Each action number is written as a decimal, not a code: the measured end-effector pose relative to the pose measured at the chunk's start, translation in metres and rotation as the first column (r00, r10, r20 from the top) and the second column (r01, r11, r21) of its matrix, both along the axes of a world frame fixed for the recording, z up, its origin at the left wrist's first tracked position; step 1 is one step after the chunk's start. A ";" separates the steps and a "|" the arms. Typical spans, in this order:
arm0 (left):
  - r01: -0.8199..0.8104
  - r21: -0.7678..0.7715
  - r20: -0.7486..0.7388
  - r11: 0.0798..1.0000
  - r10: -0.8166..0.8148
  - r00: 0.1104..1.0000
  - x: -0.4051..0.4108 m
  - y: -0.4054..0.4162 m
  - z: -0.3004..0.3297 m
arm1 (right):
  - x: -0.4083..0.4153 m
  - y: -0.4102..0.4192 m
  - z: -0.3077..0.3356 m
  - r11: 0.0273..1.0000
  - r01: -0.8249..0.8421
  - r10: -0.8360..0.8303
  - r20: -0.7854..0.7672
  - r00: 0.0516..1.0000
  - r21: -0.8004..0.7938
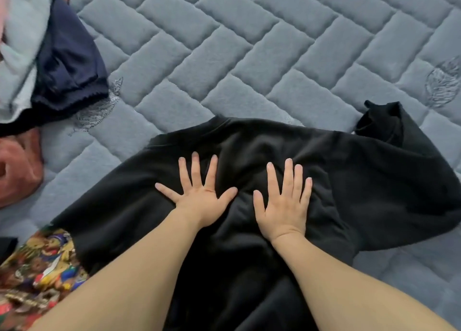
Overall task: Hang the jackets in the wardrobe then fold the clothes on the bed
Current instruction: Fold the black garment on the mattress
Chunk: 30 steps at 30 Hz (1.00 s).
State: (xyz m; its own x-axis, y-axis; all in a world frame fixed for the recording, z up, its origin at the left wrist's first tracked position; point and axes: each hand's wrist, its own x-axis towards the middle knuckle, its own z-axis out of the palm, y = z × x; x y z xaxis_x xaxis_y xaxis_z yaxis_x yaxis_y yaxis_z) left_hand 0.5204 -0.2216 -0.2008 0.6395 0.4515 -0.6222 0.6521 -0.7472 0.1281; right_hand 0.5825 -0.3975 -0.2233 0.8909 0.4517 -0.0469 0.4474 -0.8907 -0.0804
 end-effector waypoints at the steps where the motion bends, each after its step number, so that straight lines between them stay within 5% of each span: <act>1: -0.003 -0.019 -0.007 1.000 0.002 1.000 0.000 0.001 0.001 | -0.001 0.001 0.000 1.000 0.001 -0.001 0.000 1.000 0.003; 15: -0.007 -0.101 -0.007 0.995 0.007 1.000 0.005 0.009 0.003 | 0.001 -0.002 -0.006 0.999 -0.020 0.017 0.058 0.998 0.051; 18: -0.062 -0.188 0.114 0.980 0.084 0.990 -0.009 0.009 0.015 | 0.002 -0.002 -0.007 0.998 -0.027 0.023 0.061 0.998 0.062; 22: 0.004 -0.142 0.287 0.990 0.038 0.957 -0.106 -0.037 0.034 | 0.002 -0.004 0.001 0.997 -0.007 0.006 0.019 1.000 0.076; 26: 0.013 -0.021 0.161 1.000 -0.009 0.987 -0.232 -0.069 0.041 | -0.018 -0.022 0.024 0.998 -0.029 0.039 -0.204 0.978 0.054; 28: -0.095 0.005 0.062 0.995 0.094 0.994 -0.272 -0.072 0.048 | -0.059 -0.047 0.044 0.986 0.002 0.047 -0.280 0.959 0.170; 30: -0.168 0.094 -0.006 0.981 0.169 0.986 -0.301 -0.079 0.062 | -0.117 -0.085 0.071 0.941 0.007 0.063 -0.196 0.979 0.338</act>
